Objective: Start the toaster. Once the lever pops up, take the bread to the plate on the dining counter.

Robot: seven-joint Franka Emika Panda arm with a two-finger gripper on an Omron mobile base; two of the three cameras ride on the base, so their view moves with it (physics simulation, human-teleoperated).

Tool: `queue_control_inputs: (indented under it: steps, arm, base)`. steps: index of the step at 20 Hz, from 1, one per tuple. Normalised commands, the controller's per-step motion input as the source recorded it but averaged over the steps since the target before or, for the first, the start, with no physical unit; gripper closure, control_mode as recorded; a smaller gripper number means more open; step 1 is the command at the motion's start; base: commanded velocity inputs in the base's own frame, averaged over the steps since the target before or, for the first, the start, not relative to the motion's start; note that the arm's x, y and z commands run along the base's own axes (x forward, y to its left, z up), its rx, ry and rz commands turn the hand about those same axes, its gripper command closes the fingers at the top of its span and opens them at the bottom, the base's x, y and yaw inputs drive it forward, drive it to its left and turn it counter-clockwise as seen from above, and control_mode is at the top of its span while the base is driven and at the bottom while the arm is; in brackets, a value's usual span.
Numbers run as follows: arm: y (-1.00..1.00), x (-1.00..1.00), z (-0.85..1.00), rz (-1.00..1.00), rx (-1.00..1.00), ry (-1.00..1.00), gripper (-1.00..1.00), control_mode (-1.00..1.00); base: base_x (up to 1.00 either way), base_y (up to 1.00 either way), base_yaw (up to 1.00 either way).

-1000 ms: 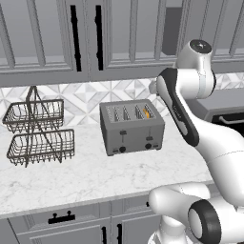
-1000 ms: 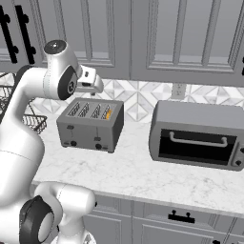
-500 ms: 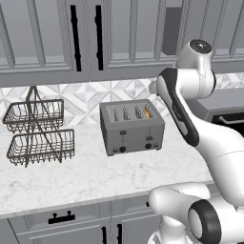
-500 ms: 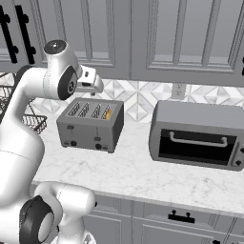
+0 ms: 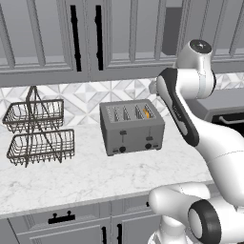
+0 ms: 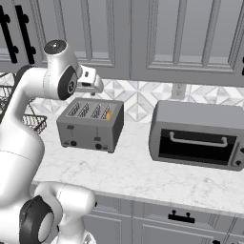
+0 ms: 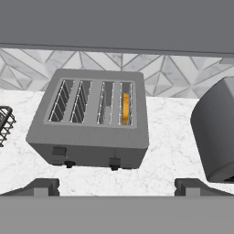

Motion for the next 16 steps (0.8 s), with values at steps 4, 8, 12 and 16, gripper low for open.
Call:
queue_control_inputs:
  steps: [4, 8, 12, 16]
  arm:
    - [0.00, 0.00, 0.00, 0.00, 0.00, 0.00, -1.00, -1.00]
    - [0.00, 0.00, 0.00, 0.00, 0.00, 0.00, -1.00, -1.00]
    - [0.00, 0.00, 0.00, 0.00, 0.00, 0.00, -1.00, -1.00]
    - [0.00, 0.00, 0.00, 0.00, 0.00, 0.00, -1.00, -1.00]
  base:
    - [0.00, 0.00, 0.00]
    - [0.00, 0.00, 0.00]
    - [0.00, 0.00, 0.00]
    - [0.00, 0.00, 0.00]
